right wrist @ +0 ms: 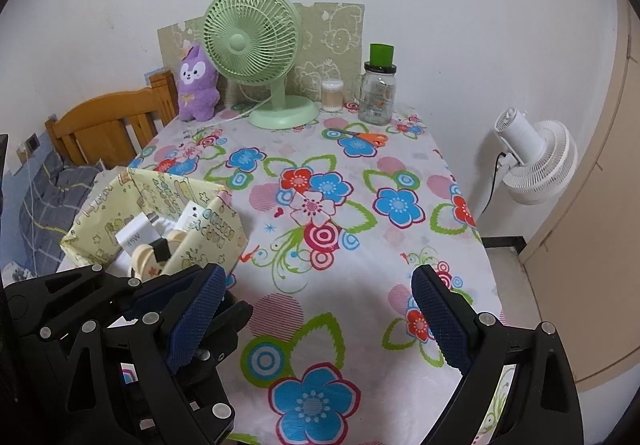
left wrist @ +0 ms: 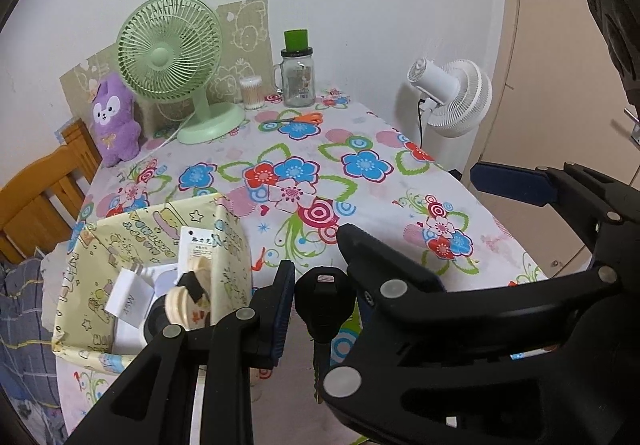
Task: Organize rigid objects
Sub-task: 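Lift the car key with the left gripper and carry it over the box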
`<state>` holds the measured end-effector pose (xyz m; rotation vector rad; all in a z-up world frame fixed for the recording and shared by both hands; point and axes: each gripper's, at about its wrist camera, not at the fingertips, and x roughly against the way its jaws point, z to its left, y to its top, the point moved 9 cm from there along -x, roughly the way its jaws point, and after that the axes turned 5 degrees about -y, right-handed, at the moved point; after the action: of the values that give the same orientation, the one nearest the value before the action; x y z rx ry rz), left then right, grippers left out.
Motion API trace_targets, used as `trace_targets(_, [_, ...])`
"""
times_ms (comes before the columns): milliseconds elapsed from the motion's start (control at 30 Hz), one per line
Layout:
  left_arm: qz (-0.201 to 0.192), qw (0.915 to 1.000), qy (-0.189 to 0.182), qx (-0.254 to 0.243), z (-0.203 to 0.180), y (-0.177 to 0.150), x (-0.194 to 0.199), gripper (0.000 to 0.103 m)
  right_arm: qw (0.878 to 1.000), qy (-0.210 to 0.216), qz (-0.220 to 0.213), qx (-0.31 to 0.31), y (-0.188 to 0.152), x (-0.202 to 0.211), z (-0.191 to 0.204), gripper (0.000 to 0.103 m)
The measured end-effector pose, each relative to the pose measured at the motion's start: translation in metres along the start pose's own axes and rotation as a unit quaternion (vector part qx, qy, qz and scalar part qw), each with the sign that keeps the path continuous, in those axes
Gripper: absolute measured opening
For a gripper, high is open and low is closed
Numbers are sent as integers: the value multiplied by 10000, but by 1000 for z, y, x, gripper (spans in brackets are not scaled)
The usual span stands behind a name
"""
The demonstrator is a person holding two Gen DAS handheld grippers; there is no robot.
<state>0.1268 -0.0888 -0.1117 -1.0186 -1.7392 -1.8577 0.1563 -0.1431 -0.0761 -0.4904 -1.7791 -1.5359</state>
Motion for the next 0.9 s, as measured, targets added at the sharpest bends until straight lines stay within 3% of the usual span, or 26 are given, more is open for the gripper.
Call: trace_targets(900, [69, 9998, 156, 98, 62, 7, 17, 31, 9999, 122, 81, 41, 31, -5, 56, 96])
